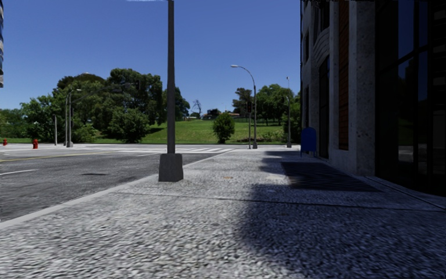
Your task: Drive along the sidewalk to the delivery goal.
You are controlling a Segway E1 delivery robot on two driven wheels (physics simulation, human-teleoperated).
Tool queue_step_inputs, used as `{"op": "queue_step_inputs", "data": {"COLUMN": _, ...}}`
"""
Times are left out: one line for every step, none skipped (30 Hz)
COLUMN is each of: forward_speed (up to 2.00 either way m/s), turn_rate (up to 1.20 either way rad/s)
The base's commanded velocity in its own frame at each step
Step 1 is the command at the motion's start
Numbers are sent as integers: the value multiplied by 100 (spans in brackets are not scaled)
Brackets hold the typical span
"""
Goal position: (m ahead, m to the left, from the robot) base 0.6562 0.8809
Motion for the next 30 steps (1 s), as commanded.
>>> {"op": "queue_step_inputs", "data": {"forward_speed": 112, "turn_rate": 45}}
{"op": "queue_step_inputs", "data": {"forward_speed": 112, "turn_rate": 45}}
{"op": "queue_step_inputs", "data": {"forward_speed": 112, "turn_rate": 45}}
{"op": "queue_step_inputs", "data": {"forward_speed": 112, "turn_rate": 45}}
{"op": "queue_step_inputs", "data": {"forward_speed": 111, "turn_rate": 45}}
{"op": "queue_step_inputs", "data": {"forward_speed": 111, "turn_rate": 45}}
{"op": "queue_step_inputs", "data": {"forward_speed": 111, "turn_rate": 45}}
{"op": "queue_step_inputs", "data": {"forward_speed": 111, "turn_rate": 45}}
{"op": "queue_step_inputs", "data": {"forward_speed": 111, "turn_rate": 45}}
{"op": "queue_step_inputs", "data": {"forward_speed": 111, "turn_rate": 45}}
{"op": "queue_step_inputs", "data": {"forward_speed": 111, "turn_rate": 45}}
{"op": "queue_step_inputs", "data": {"forward_speed": 111, "turn_rate": 45}}
{"op": "queue_step_inputs", "data": {"forward_speed": 111, "turn_rate": 45}}
{"op": "queue_step_inputs", "data": {"forward_speed": 111, "turn_rate": 45}}
{"op": "queue_step_inputs", "data": {"forward_speed": 111, "turn_rate": 45}}
{"op": "queue_step_inputs", "data": {"forward_speed": 111, "turn_rate": 45}}
{"op": "queue_step_inputs", "data": {"forward_speed": 111, "turn_rate": 45}}
{"op": "queue_step_inputs", "data": {"forward_speed": 111, "turn_rate": 45}}
{"op": "queue_step_inputs", "data": {"forward_speed": 111, "turn_rate": 45}}
{"op": "queue_step_inputs", "data": {"forward_speed": 110, "turn_rate": 45}}
{"op": "queue_step_inputs", "data": {"forward_speed": 110, "turn_rate": 45}}
{"op": "queue_step_inputs", "data": {"forward_speed": 110, "turn_rate": 45}}
{"op": "queue_step_inputs", "data": {"forward_speed": 110, "turn_rate": 45}}
{"op": "queue_step_inputs", "data": {"forward_speed": 110, "turn_rate": 45}}
{"op": "queue_step_inputs", "data": {"forward_speed": 110, "turn_rate": 43}}
{"op": "queue_step_inputs", "data": {"forward_speed": 110, "turn_rate": 43}}
{"op": "queue_step_inputs", "data": {"forward_speed": 110, "turn_rate": 29}}
{"op": "queue_step_inputs", "data": {"forward_speed": 104, "turn_rate": 0}}
{"op": "queue_step_inputs", "data": {"forward_speed": 81, "turn_rate": 0}}
{"op": "queue_step_inputs", "data": {"forward_speed": 81, "turn_rate": 0}}
